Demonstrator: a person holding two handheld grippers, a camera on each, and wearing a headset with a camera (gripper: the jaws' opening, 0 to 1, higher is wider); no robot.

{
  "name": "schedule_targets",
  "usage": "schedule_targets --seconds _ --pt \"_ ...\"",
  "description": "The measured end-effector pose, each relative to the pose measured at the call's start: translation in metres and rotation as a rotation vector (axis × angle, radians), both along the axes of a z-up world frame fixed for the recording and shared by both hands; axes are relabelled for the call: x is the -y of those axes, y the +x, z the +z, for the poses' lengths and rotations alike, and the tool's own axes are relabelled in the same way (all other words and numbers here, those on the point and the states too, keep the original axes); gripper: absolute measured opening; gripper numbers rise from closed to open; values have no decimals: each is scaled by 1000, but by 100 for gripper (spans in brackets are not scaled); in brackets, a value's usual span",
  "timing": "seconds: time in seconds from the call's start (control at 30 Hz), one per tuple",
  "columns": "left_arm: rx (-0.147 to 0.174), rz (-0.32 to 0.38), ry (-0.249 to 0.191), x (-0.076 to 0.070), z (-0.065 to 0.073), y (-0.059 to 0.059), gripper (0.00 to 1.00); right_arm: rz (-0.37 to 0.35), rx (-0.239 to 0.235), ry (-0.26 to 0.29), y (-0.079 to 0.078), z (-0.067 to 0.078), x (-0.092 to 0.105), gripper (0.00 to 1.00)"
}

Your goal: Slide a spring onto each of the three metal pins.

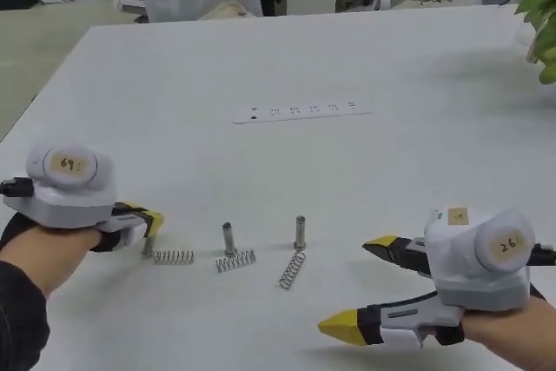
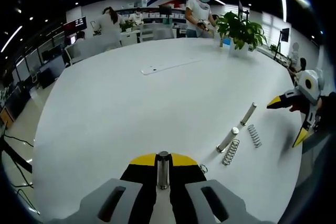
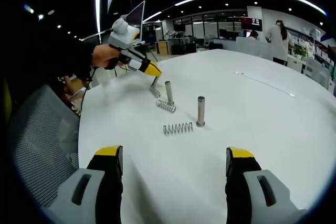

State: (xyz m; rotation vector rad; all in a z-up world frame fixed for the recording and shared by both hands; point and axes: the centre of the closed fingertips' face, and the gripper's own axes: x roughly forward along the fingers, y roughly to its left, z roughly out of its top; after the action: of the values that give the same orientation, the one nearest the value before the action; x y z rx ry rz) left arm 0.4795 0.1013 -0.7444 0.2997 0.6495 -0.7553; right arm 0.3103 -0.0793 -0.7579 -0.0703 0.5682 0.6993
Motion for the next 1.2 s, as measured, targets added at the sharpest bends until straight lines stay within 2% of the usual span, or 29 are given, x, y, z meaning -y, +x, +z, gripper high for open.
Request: schedule_targets --seconds 0.6,1.0,1.2 --pt "9 41 -43 -11 6 -14 0 28 1 -26 -3 0 -4 79" --pt "19 53 -69 -12 8 -14 0 37 0 -33 -4 -1 -5 79" --pt "16 52 -65 -13 8 -14 0 40 -2 -38 -5 -2 -6 80"
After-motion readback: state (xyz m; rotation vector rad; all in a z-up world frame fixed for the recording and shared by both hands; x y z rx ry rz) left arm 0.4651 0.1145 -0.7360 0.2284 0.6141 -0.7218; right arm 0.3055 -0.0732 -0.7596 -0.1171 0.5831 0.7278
